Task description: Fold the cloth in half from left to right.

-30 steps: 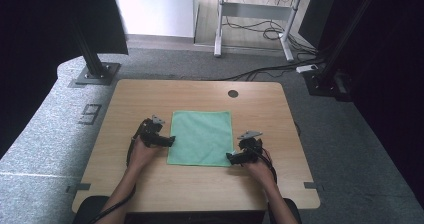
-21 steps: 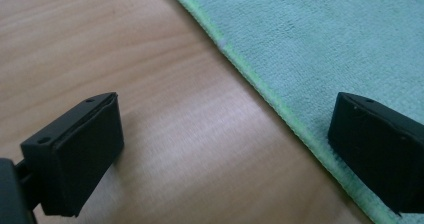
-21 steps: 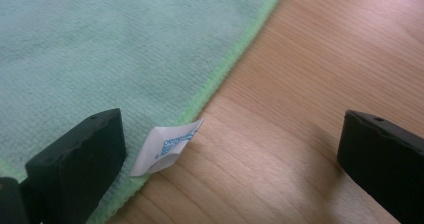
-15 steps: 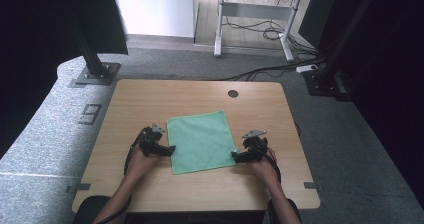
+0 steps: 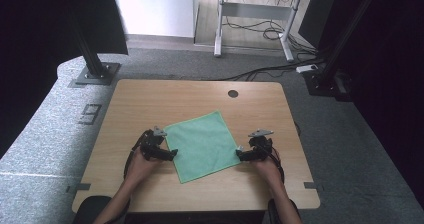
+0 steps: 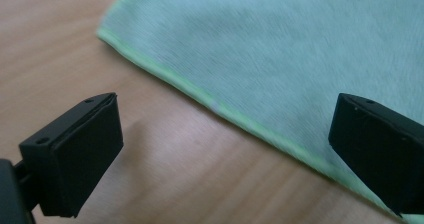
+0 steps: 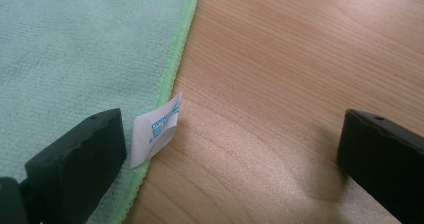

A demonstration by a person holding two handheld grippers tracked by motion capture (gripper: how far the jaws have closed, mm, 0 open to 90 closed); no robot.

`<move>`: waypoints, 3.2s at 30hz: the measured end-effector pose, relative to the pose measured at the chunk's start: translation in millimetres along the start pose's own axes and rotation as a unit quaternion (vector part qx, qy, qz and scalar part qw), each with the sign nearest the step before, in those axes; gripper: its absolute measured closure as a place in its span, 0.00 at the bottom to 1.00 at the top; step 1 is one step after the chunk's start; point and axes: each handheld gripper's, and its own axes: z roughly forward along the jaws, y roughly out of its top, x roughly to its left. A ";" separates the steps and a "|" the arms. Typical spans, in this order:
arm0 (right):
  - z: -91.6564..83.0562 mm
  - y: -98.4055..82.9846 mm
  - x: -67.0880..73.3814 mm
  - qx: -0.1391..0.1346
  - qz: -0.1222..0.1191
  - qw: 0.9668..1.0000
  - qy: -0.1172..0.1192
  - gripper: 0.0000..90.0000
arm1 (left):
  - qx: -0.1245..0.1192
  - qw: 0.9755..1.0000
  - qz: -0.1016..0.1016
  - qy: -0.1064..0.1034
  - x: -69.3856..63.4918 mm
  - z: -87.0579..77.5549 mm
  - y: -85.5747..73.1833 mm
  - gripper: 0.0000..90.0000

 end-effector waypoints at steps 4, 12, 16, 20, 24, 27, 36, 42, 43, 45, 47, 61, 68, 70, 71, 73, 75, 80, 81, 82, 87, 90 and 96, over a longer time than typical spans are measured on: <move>-0.2 -2.4 0.1 -0.010 0.000 1.000 -0.001 0.00 | -0.013 1.000 -0.001 0.018 14.8 -1.1 10.8 0.02; -0.3 -3.9 0.1 -0.016 0.000 1.000 0.000 0.00 | -0.018 0.999 -0.015 0.046 43.1 8.5 32.2 0.02; -0.3 -3.8 0.1 -0.016 0.000 1.000 0.000 0.00 | -0.019 0.998 -0.024 0.058 53.0 15.0 39.5 0.03; -0.3 -3.8 0.1 -0.016 0.000 1.000 0.000 0.00 | -0.022 0.997 -0.036 0.065 61.9 21.4 41.9 0.04; -0.3 -3.8 0.2 -0.015 0.000 1.000 0.000 0.00 | -0.016 0.996 -0.043 0.070 67.1 29.7 39.7 0.05; -0.3 -3.8 0.1 -0.015 0.000 1.000 0.000 0.00 | -0.006 0.996 -0.043 0.073 68.1 36.4 36.7 0.05; -0.5 -3.9 -0.2 -0.016 -0.001 1.000 0.002 0.00 | -0.005 0.995 -0.072 0.063 76.7 44.5 28.4 0.00; -7.9 -0.3 2.5 -0.002 -0.013 1.000 -0.006 0.00 | -0.004 0.995 -0.072 0.063 76.7 44.5 28.4 0.00; -10.0 0.4 4.3 -0.005 -0.015 1.000 -0.003 0.00 | -0.005 0.995 -0.072 0.063 76.8 44.5 28.4 0.00; -14.3 2.1 9.6 -0.010 -0.017 1.000 0.002 0.00 | -0.005 0.995 -0.072 0.063 76.7 44.5 28.4 0.00; -17.9 3.9 16.4 -0.014 -0.025 1.000 0.007 0.00 | -0.005 0.995 -0.072 0.063 76.7 44.5 28.4 0.00; -15.4 16.3 95.4 -0.001 -0.097 0.990 0.101 0.00 | -0.004 0.995 -0.071 0.063 76.9 44.4 28.3 0.00; -8.4 20.8 139.9 0.010 -0.139 0.978 0.157 0.00 | -0.006 0.995 -0.072 0.063 76.7 44.7 28.2 0.00; -6.3 21.3 153.2 0.015 -0.153 0.973 0.170 0.00 | -0.006 0.995 -0.072 0.063 76.7 44.7 28.2 0.00; -4.9 21.5 159.6 0.017 -0.161 0.971 0.175 0.00 | -0.006 0.995 -0.072 0.063 76.6 44.7 28.2 0.00; -3.5 21.5 171.2 0.016 -0.173 0.968 0.181 0.03 | -0.006 0.995 -0.073 0.063 76.6 44.6 28.2 0.00; -2.8 22.1 180.5 0.012 -0.178 0.965 0.190 0.08 | -0.006 0.995 -0.073 0.063 76.6 44.6 28.2 0.00; -0.5 25.4 200.2 0.008 -0.188 0.959 0.213 0.21 | -0.005 0.995 -0.073 0.063 76.5 44.4 28.2 0.00; 0.0 25.9 203.9 0.007 -0.190 0.957 0.218 0.24 | -0.005 0.995 -0.073 0.063 76.5 44.4 28.2 0.00; 0.4 26.6 207.4 0.008 -0.192 0.956 0.222 0.28 | -0.005 0.995 -0.073 0.063 76.4 44.4 28.2 0.00; 0.5 27.8 219.2 0.001 -0.215 0.949 0.229 0.45 | -0.005 0.995 -0.074 0.063 76.3 44.4 28.1 0.00; 0.8 26.9 221.4 0.002 -0.223 0.950 0.220 0.53 | -0.006 0.995 -0.074 0.064 76.3 44.4 28.1 0.00; 5.7 23.8 223.1 0.014 -0.230 0.951 0.207 0.66 | -0.011 0.996 -0.068 0.059 75.1 43.2 27.4 0.02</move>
